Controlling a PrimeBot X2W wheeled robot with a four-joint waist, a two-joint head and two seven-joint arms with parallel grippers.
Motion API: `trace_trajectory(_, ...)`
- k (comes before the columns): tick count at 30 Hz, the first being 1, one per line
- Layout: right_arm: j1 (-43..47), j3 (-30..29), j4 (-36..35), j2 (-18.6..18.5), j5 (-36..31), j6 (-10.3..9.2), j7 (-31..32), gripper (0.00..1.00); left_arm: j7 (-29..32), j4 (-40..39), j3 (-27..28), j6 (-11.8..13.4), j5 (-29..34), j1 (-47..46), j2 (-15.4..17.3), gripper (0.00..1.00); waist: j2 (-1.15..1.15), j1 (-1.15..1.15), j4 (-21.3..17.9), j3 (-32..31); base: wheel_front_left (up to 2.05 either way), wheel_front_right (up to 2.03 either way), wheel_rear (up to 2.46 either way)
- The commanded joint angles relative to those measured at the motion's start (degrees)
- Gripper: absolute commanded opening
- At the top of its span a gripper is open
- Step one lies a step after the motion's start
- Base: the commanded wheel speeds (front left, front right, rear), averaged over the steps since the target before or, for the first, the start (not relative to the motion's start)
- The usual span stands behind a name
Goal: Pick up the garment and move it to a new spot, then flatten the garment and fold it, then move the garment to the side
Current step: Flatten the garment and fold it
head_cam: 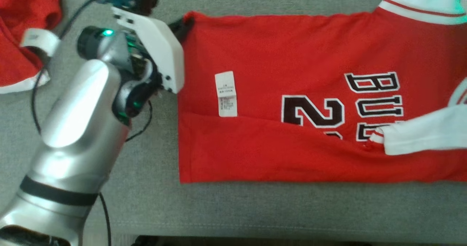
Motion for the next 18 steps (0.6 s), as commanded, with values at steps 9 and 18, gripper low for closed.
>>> trace_trajectory(9, 4.65, -0.23, -7.46, -5.15, 5.86, 0.43, -4.11, 0.00, -3.42, -9.61, 8.08, 3.15, -2.83, 3.76, 5.63, 0.00, 0.00, 0.00, -2.60, -3.79, 0.00, 0.00, 0.00)
trace_trajectory(18, 18.82, 1.38, -16.08, -7.79, 9.79, 0.43, -4.35, 0.00, -3.19, -17.75, 8.66, 4.68, -5.40, 14.23, 7.35, 0.00, 0.00, 0.00, -4.75, -7.81, 0.00, 0.00, 0.00)
